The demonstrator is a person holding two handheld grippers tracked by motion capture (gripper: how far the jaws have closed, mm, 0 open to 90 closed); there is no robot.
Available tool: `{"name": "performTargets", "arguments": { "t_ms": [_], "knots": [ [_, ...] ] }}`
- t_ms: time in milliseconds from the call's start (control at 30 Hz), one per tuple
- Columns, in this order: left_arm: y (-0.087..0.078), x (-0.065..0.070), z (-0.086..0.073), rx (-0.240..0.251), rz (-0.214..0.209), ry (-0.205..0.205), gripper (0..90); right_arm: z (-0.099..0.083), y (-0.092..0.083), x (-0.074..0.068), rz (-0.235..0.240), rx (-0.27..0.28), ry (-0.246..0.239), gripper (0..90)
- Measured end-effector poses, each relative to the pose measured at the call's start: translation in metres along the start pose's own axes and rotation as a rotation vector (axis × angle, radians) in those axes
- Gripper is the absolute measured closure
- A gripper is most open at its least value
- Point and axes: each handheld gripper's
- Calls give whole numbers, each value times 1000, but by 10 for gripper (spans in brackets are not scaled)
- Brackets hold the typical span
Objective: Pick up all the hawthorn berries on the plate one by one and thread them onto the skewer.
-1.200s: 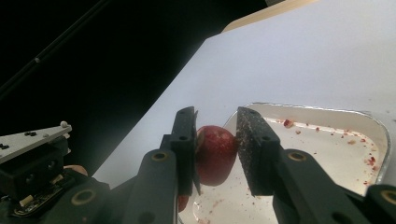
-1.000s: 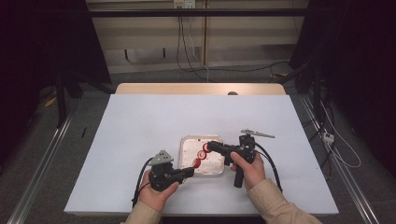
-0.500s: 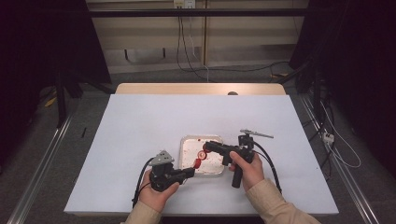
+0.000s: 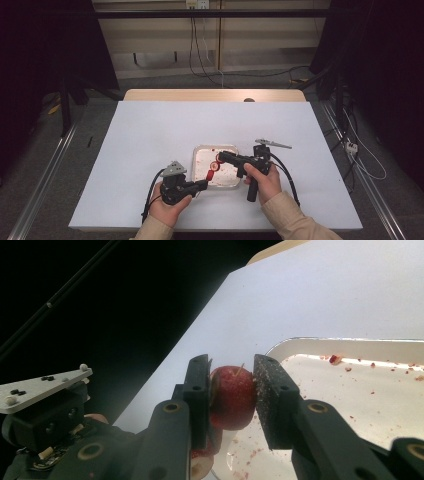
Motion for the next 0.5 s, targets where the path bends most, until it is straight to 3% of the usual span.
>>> {"name": "performTargets", "arguments": {
  "t_ms": [367,500],
  "knots": [
    [2,-1,0,2,-7,-10,892,0,-2,-2,-2,-5,4,718],
    [7,-2,-2,-31,-18,-7,879,0,-2,2,-4,-23,21,724]
  ]
}}
Point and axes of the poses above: each handheld gripper's, and its own axes: y roughly forward along the jaws, z roughly out of its top, x roughly to its right, and after that the axes turned 3 degrees about x, right-handed
